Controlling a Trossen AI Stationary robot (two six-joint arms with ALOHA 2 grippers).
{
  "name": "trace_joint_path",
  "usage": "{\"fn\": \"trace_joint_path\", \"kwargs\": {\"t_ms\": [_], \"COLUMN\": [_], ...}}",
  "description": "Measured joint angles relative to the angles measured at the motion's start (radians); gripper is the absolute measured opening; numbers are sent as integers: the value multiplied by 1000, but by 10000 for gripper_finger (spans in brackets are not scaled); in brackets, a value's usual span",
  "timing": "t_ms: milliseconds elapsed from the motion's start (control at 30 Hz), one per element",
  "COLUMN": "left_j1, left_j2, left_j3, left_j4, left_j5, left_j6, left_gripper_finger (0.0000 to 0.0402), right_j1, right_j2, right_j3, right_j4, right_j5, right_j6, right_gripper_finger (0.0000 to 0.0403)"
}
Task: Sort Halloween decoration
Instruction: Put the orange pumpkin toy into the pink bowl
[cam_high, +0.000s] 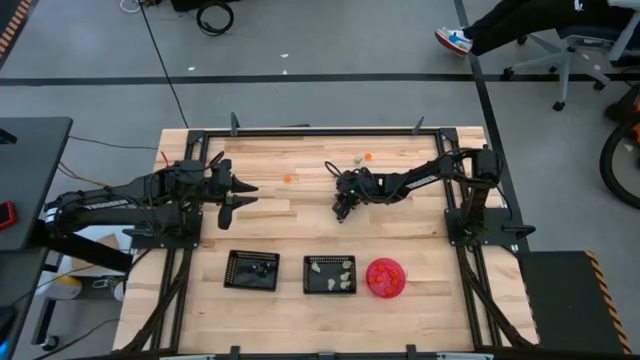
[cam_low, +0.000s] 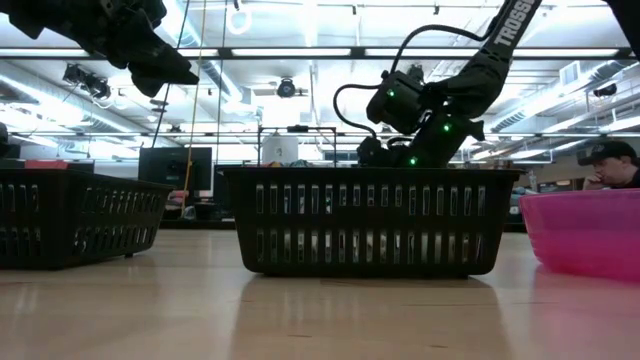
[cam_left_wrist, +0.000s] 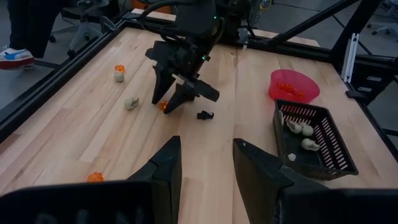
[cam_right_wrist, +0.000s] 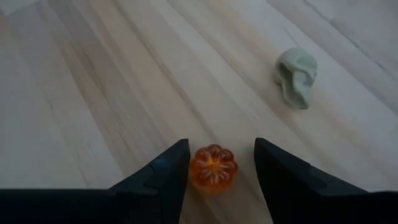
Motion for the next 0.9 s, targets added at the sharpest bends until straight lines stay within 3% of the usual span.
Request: {"fn": "trace_joint_path", "kwargs": {"t_ms": [467, 900], "left_j1": [0, 0], "left_j2": [0, 0], "left_j3": [0, 0], "left_j4": [0, -1], "left_j5": [0, 0], "left_j6": [0, 0], "left_gripper_finger": [116, 116], "right_j1": [0, 66], "right_j2": [-27, -225], "right_j3": [0, -6], "right_j4": [-71, -272], "right_j5": [-50, -221], "right_j6": [1, 110], "right_gripper_finger": [105, 109]}}
